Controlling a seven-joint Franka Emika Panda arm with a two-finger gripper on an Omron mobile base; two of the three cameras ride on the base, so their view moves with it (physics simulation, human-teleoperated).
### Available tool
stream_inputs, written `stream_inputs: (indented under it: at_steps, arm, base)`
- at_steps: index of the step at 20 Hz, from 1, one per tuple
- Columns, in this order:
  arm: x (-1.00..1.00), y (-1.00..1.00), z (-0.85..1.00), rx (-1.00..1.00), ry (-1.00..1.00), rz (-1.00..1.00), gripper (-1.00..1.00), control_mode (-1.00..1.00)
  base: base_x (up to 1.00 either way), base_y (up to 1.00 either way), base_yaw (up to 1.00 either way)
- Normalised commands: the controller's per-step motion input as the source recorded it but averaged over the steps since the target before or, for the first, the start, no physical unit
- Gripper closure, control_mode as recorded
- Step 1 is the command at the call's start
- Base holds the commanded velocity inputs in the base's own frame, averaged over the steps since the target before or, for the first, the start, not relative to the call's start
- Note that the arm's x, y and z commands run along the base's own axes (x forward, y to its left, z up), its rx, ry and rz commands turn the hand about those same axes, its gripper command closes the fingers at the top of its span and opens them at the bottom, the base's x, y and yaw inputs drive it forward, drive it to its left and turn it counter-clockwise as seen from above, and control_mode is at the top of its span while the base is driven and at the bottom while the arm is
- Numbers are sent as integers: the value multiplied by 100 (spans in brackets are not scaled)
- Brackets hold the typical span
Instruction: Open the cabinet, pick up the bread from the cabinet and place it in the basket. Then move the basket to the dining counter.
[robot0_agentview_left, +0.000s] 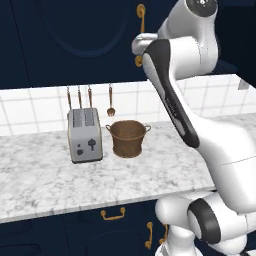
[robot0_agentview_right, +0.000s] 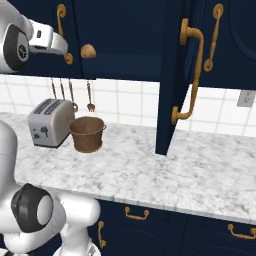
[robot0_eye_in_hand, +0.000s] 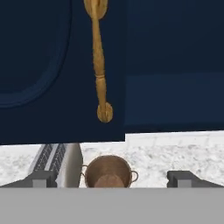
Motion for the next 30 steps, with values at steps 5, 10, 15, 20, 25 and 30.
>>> stream_inputs:
  at_steps: [5,10,15,20,25,30]
  arm:
    - [41,22,4,-9,13,0,-100,-100]
    - [55,-11,0,0,4,0,-100,-100]
    - [59,0,0,0,-15,0,-100,-100]
    - [36,0,0,0,-8,-1,-100,-100]
    - [44,2,0,0,0,0,-100,-100]
    - [40,0,-3,-1,0,-1,-100,-100]
  base:
    - [0,0,0]
    - [0,0,0]
    - [0,0,0]
    - [0,0,0]
    - [0,0,0]
    - [0,0,0]
